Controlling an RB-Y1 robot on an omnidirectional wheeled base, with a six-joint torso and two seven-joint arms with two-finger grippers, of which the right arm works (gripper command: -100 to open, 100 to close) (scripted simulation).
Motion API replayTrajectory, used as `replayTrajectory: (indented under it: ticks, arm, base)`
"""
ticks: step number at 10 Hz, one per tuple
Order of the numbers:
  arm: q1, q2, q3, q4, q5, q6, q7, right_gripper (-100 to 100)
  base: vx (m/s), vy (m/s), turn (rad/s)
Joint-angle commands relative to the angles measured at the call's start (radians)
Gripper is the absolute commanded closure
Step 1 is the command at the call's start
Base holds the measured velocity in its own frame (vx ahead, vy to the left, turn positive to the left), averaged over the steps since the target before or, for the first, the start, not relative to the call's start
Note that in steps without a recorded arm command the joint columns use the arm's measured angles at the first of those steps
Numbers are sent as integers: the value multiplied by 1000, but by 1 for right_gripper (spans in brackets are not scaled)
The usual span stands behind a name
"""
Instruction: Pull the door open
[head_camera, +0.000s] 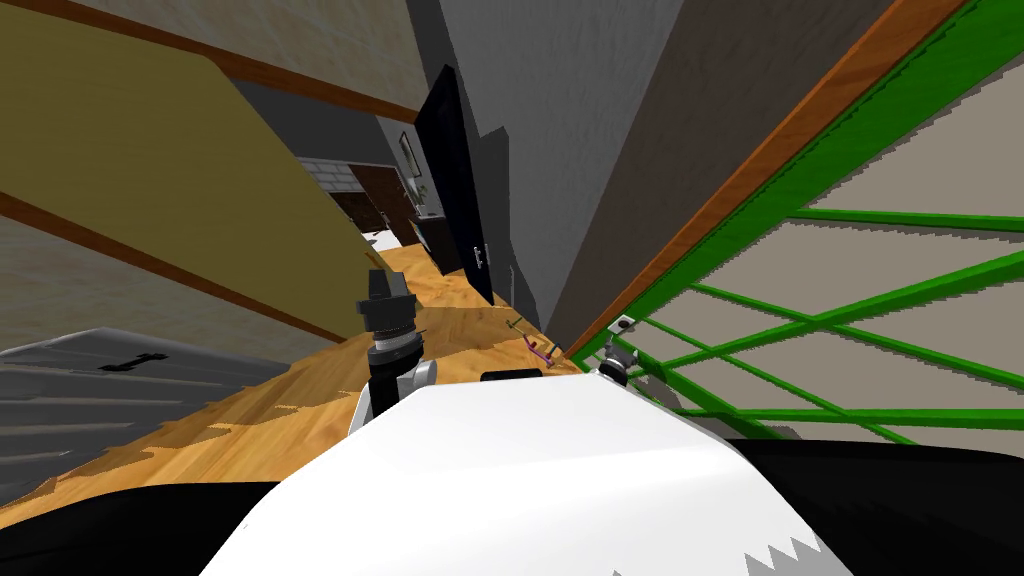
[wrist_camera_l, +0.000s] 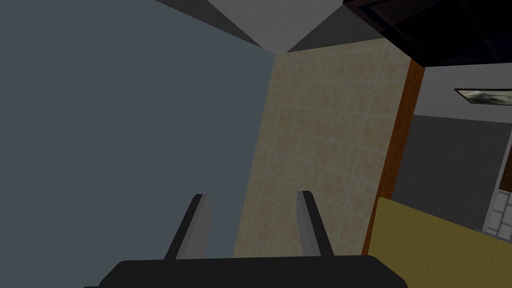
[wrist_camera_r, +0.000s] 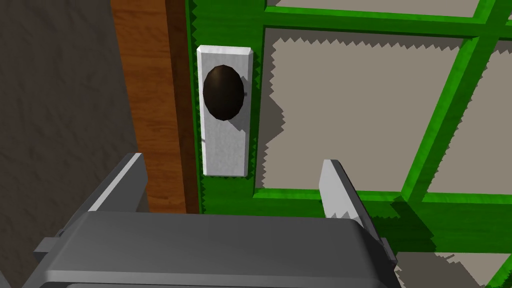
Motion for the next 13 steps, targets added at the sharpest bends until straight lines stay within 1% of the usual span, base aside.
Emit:
replayTrajectory:
  ticks: [1, 4, 6, 8, 13]
  arm:
    - [-1, -12, 6, 21, -9, -9, -14, -100]
    - [1, -26, 11, 41, -19, -17, -30, -100]
    - [1, -30, 13, 47, -21, -19, -35, -100]
    - [1, -32, 14, 49, -22, -20, -37, -100]
    - [1, -32, 14, 49, -22, -20, -37, -100]
  base:
    - [127, -123, 54]
    - [139, -154, 58]
    - [126, -156, 52]
    - [15, -6, 78]
    - [1, 3, 0]
